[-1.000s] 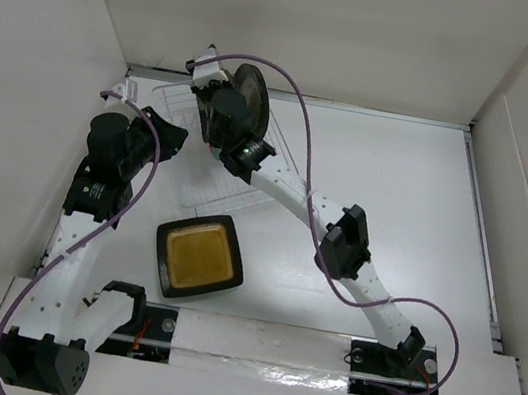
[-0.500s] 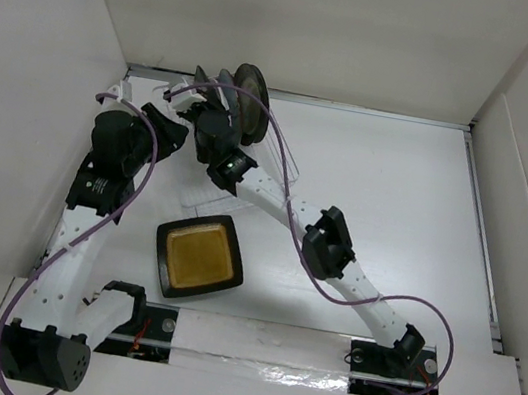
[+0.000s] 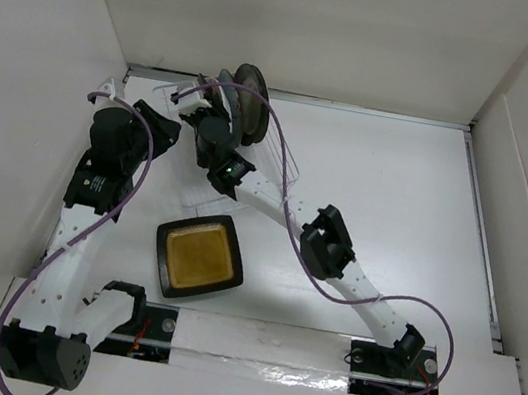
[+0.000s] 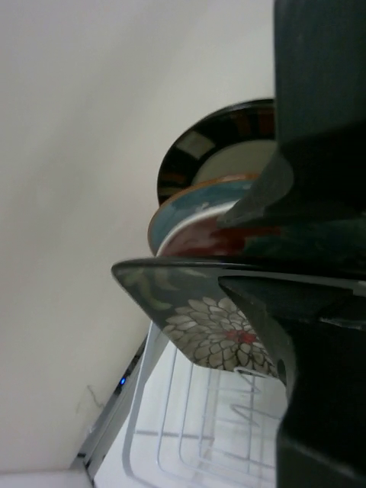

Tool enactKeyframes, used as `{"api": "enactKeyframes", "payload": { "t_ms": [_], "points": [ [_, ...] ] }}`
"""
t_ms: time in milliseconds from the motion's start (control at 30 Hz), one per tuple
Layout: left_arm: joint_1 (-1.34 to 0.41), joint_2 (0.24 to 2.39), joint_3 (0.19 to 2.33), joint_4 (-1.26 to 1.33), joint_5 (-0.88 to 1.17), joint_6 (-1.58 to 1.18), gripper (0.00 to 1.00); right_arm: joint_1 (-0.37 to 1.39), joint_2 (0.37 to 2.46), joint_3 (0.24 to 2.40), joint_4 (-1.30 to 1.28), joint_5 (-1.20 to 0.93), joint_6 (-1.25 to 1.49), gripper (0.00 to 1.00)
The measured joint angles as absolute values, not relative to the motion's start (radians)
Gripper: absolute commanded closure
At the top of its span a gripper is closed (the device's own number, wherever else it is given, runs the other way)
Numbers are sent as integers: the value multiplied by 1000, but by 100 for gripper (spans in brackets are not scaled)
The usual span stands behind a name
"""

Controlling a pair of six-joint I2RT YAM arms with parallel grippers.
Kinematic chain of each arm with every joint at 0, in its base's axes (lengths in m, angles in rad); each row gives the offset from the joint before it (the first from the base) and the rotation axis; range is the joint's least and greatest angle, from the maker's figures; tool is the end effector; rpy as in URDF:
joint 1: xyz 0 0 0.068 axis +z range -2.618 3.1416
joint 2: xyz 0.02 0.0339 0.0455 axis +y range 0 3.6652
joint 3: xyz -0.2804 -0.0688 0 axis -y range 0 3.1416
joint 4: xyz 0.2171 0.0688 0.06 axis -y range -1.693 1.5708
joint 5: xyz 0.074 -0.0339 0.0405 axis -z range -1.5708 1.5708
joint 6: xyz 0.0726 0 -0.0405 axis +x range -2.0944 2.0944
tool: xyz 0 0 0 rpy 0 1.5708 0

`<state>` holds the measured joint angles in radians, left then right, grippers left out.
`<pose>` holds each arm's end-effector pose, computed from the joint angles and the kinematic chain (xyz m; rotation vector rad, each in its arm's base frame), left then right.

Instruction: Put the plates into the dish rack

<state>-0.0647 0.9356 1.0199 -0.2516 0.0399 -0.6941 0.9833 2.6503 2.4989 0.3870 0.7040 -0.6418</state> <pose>0.2088 -0.0164 0.3929 -0.5208 1.6967 -0.5884 0.3809 0.4872 0.3025 -0.5127 1.2967 -0.1851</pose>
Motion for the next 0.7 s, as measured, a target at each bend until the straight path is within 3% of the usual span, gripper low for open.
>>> {"api": "enactKeyframes", "payload": {
  "t_ms": [200,433,567,700],
  "points": [
    [-65,946,1020,-251,44,-698,66,991,2629,2424,434,722,-508,27],
    [-65,947,1019,-250,60,-696,67,997,2518,2312,403,715,-361,7],
    [-65,947,1019,-242,77,-690,67,989,2351,2179,347,687,-252,2],
    [-65,945,1019,-224,100,-681,68,981,2072,1915,349,627,-131,4]
  ]
}}
